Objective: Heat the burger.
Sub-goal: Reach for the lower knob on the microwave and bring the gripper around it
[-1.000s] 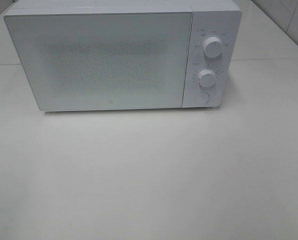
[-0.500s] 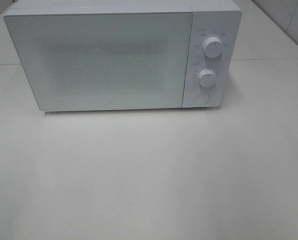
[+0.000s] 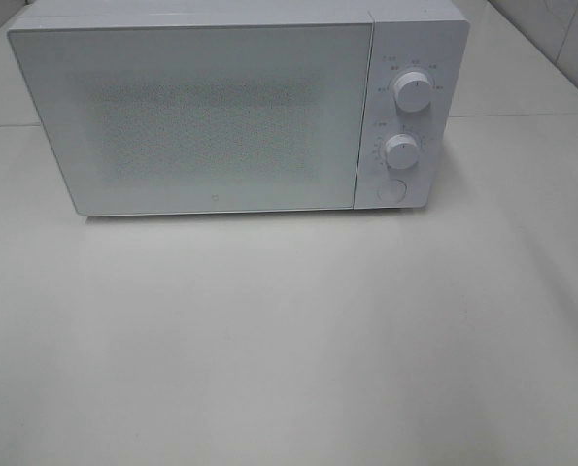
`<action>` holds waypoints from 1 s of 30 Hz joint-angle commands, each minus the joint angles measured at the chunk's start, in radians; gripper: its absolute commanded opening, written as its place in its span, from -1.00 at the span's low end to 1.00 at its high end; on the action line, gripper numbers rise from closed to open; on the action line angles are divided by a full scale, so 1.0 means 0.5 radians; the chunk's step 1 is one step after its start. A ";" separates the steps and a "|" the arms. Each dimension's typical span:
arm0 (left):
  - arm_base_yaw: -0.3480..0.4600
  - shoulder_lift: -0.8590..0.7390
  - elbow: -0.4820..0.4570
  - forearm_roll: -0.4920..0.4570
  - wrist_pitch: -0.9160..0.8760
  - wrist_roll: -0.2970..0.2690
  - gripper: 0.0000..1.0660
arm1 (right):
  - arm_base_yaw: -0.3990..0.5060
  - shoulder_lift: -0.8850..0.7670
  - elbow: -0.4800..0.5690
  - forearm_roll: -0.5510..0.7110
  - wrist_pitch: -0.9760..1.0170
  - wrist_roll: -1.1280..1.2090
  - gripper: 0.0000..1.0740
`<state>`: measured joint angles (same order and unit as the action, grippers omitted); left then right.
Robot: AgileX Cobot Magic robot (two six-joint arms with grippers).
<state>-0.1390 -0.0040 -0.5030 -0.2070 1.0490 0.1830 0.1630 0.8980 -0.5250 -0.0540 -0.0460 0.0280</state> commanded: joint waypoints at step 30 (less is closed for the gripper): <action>0.000 -0.040 0.006 -0.024 -0.022 0.006 -1.00 | 0.286 1.350 -0.006 0.108 -1.358 0.052 0.31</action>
<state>-0.1390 -0.0040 -0.5030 -0.2080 1.0490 0.1830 0.2580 1.5450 -0.5260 -0.0350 -0.6650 0.0500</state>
